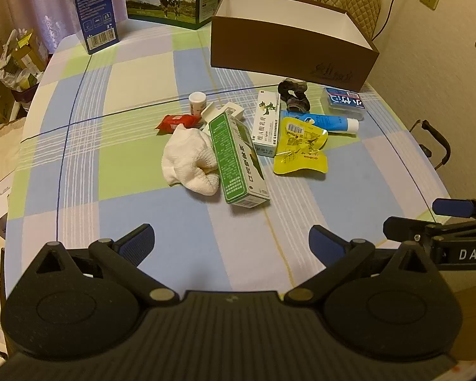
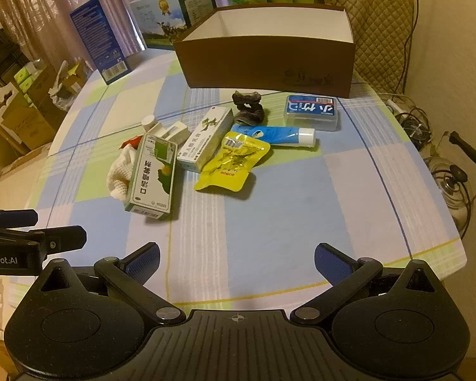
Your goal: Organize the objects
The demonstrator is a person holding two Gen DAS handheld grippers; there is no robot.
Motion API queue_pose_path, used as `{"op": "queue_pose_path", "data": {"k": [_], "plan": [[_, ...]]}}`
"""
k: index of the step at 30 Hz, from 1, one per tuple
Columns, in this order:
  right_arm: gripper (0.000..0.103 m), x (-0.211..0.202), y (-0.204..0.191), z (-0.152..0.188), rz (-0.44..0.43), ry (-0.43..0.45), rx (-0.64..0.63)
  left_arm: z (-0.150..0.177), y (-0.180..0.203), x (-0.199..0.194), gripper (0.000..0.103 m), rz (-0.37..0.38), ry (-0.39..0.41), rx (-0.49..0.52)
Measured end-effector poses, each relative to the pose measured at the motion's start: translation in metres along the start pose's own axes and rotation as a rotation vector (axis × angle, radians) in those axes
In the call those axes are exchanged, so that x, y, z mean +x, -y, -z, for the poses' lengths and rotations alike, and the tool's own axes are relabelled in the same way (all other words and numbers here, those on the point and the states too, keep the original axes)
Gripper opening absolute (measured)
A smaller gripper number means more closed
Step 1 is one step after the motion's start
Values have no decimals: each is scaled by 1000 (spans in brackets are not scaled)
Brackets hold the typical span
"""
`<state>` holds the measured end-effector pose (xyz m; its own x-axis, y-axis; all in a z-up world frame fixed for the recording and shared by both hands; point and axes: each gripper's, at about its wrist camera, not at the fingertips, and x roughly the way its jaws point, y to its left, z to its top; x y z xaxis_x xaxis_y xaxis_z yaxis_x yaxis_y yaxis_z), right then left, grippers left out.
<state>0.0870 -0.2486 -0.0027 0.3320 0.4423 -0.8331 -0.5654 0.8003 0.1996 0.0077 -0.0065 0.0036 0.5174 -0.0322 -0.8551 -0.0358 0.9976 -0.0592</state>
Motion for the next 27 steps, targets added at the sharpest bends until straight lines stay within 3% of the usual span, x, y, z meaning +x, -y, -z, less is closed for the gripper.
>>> {"op": "queue_pose_path", "data": {"k": [27], "plan": [[101,7,9,-4,-9,0,-5,-18,11,17,102,-3,-17,7]]}}
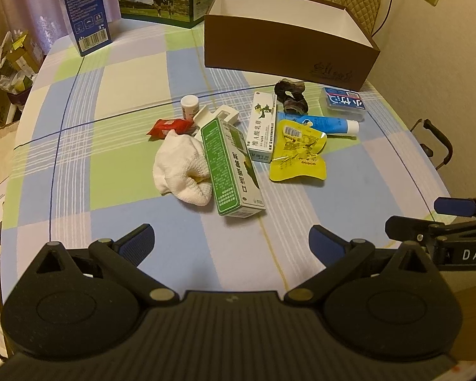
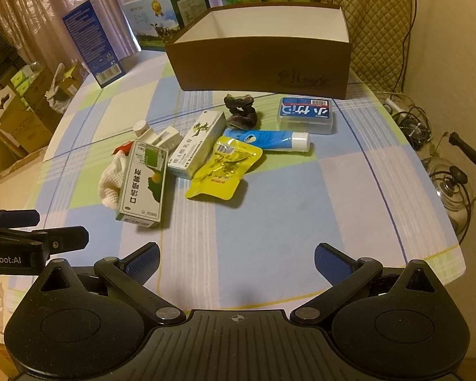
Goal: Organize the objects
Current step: 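Move both tools toward the cluttered items on the table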
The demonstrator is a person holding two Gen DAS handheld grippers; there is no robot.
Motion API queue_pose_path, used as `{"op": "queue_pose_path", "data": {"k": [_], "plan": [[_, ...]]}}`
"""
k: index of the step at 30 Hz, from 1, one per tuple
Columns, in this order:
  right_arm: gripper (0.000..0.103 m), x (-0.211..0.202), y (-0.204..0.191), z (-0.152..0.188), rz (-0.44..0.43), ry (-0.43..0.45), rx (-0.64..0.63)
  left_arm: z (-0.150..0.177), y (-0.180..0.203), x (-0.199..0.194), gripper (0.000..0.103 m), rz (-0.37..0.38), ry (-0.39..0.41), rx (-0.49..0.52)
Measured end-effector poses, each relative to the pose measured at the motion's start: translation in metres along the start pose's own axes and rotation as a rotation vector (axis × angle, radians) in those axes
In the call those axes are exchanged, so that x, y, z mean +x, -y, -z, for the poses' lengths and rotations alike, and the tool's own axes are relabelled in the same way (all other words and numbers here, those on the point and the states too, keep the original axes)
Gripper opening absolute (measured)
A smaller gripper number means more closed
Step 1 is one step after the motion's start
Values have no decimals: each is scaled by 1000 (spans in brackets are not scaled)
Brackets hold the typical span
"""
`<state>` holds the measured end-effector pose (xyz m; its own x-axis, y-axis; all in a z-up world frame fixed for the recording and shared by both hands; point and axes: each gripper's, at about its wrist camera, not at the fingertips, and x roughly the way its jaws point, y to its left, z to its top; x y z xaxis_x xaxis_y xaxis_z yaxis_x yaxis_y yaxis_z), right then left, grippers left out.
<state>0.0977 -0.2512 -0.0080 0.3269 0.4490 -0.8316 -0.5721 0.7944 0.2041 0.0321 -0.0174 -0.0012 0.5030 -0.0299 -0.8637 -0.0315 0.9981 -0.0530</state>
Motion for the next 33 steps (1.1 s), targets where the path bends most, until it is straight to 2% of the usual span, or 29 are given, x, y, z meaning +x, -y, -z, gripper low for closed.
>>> {"op": "queue_pose_path", "data": {"k": [22,29,33], "plan": [[101,12,8,-13,-19,-14,-4,-12,-2,11,102,-19,-16,-21],[101,15,19,-18,-16,-20,12,-19,4,24,102,-37,-27,-9],[101,18,27,-22,-12,-27,19,-24,10,35,102,-71,-28,16]]}}
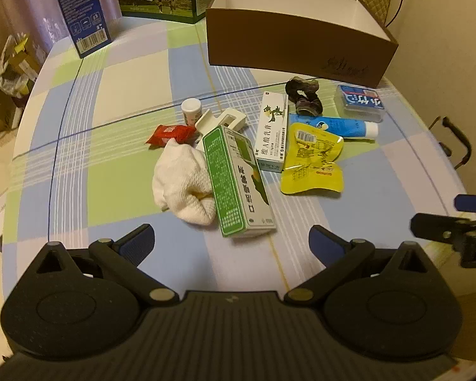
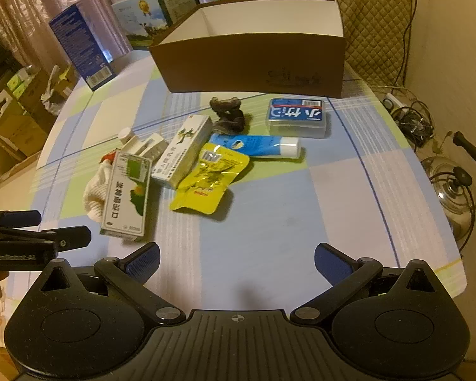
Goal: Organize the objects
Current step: 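Move both tools toward the cluttered items on the table, then grasp the green medicine box with the left tool while the right tool approaches the yellow pouch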
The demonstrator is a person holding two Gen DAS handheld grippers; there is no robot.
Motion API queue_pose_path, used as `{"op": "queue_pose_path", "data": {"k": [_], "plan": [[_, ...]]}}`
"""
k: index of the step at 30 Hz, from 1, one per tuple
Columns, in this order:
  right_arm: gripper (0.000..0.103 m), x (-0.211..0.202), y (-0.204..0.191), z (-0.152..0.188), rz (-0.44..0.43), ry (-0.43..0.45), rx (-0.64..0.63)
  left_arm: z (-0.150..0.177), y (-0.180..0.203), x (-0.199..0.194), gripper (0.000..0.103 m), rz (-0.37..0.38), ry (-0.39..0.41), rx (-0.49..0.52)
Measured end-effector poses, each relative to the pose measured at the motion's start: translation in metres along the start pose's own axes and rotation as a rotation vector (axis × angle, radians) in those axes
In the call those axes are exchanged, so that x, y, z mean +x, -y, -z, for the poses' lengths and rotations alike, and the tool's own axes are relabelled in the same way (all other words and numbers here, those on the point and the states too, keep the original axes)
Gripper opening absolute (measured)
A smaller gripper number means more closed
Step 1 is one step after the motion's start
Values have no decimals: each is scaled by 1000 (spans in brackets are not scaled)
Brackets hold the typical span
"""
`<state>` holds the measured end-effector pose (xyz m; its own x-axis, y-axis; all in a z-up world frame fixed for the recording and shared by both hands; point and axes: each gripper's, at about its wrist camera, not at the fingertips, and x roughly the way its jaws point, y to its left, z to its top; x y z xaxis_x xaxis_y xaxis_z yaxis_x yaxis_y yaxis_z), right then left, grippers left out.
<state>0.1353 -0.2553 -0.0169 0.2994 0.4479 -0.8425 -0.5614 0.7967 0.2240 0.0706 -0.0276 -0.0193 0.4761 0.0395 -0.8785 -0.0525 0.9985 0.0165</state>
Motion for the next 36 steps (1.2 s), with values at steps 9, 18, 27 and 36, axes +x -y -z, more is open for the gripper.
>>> {"op": "queue_pose_path", "data": {"k": [9,18,27,36], "plan": [[101,10,23,-15,9,-14,16,-13,23,36,94,-81,-18,42],[101,25,48,-33,14,-40,28,-28,34,67,89,-182,-36,57],[101,43,66,-55,6,-64,7,-37,50,92,88,-273,-53,79],[101,63,75,-74,-25,-98,-34,-42,58,110,75,-371,-52,96]]}}
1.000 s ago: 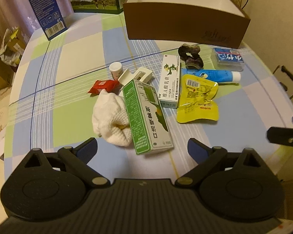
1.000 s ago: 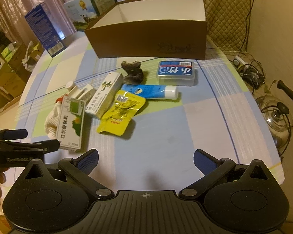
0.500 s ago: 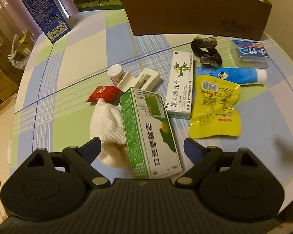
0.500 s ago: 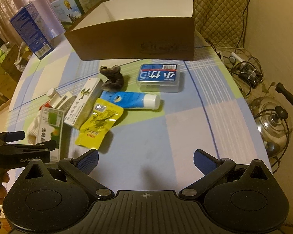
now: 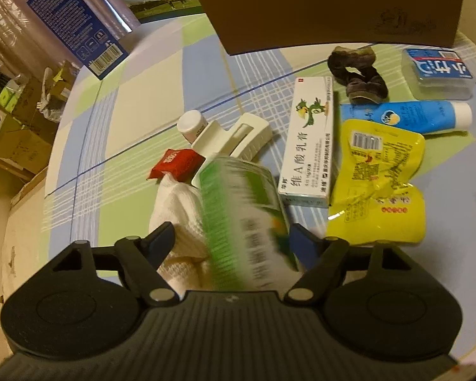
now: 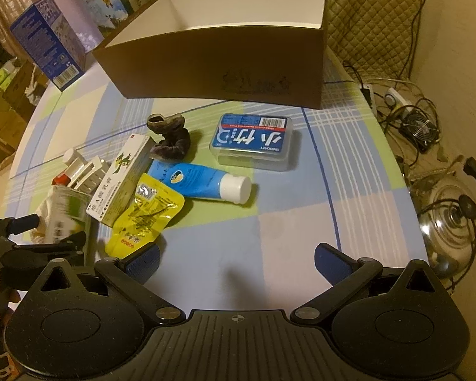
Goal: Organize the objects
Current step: 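Grasp the green medicine box with the left tool while the right tool approaches the yellow pouch, then lift the green box with the left tool while the right tool grasps the yellow pouch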
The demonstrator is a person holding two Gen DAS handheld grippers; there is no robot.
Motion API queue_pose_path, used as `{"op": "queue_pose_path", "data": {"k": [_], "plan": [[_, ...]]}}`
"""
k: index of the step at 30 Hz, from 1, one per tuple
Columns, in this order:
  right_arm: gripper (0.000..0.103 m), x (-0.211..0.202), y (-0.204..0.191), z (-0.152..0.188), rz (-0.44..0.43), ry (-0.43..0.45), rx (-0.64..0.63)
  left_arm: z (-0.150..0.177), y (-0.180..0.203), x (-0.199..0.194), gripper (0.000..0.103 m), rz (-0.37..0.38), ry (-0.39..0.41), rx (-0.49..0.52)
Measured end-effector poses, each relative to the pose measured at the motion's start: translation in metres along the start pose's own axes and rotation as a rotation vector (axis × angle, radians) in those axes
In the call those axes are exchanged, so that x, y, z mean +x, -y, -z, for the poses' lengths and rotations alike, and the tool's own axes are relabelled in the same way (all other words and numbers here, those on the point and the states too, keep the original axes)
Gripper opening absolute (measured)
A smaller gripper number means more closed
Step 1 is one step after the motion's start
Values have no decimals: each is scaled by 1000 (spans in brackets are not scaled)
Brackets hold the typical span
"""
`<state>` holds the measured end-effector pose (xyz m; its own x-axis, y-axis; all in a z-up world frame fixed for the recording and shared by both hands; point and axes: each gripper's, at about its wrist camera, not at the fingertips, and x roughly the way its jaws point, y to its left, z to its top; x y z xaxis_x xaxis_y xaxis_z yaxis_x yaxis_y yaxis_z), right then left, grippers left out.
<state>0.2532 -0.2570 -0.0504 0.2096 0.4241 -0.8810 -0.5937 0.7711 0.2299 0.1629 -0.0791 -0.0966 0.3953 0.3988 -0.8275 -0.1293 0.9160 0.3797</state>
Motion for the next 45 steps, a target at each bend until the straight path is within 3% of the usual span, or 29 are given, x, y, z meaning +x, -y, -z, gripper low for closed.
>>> {"op": "queue_pose_path", "data": {"k": [6,8,11,16,22,28,35,38,42,45], "plan": [[101,12,3,-11,-24,-16,-27,-2,-3,1,49,-10,-7,-32],[101,14,2,-13,-34,-18,-36,-2,-7,-2,36,15,-3,-52],[101,18,-2,-15,-49,-19,-44,-1,-11,-10,30,50,4,-79],[101,19,-14,-14,-64,-23,-51,4,-27,-27,28,125,36,-112],[101,16,-34,-10,-70,3,-44,4,-73,-50,27,234,91,-194],[101,13,-69,-2,-95,52,-124,11,-123,-50,27,181,108,-221],[99,25,-118,24,-10,103,-452,41,-174,-10,27,119,18,-283],[87,34,-103,21,-92,44,-286,53,-188,7,27,113,-23,-307],[69,51,-54,20,-279,-12,180,64,-200,23,27,115,-52,-312],[55,66,-21,30,-434,2,487,64,-208,28,27,118,-42,-307]]}}
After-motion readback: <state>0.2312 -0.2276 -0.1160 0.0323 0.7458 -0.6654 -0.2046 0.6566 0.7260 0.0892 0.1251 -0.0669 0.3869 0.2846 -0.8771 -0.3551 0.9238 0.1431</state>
